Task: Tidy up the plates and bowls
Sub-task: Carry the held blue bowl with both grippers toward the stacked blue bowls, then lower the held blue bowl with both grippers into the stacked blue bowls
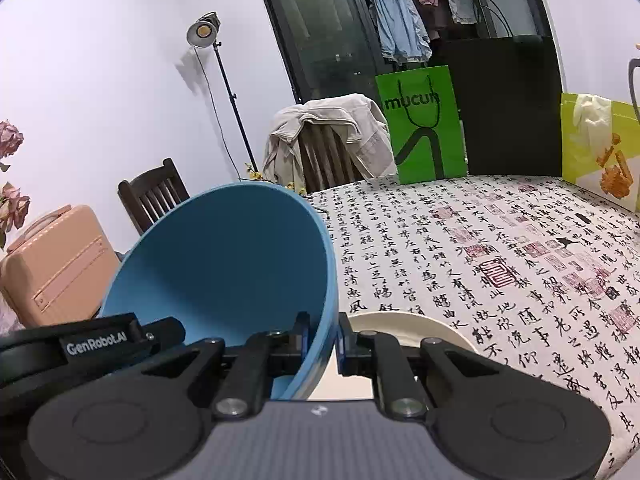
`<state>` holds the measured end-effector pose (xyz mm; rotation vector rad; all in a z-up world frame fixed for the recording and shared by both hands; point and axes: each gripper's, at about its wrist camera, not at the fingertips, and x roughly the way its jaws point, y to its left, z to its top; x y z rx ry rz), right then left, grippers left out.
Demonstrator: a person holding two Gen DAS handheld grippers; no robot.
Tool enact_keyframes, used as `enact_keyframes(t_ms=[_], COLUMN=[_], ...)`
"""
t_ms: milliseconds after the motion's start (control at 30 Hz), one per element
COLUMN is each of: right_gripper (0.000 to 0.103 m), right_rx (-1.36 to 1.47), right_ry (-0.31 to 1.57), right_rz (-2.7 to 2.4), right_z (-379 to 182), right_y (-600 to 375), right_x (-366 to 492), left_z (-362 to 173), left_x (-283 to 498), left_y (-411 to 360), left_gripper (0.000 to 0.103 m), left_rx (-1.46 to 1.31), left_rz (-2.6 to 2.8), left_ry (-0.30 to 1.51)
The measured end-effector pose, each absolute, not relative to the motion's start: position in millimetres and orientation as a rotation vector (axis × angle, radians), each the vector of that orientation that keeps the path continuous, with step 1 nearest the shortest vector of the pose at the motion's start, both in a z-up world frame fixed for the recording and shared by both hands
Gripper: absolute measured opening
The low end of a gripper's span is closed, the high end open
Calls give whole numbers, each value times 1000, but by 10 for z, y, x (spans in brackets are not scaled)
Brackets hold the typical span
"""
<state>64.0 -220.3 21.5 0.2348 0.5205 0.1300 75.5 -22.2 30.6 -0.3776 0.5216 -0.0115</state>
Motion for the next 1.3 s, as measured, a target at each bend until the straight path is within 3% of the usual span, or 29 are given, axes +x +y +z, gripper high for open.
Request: enact_keyframes(t_ms=[1300], right_gripper=[13], right_rx=[197], right_ry=[516], right_rz=[323], right_z=[382], right_y=[-1302], right_x=[1031], left_z=[507], left_x=[840], left_y=[652], left_gripper=[16], left_rx=[-433], left_rz=[144], left_ry=[449])
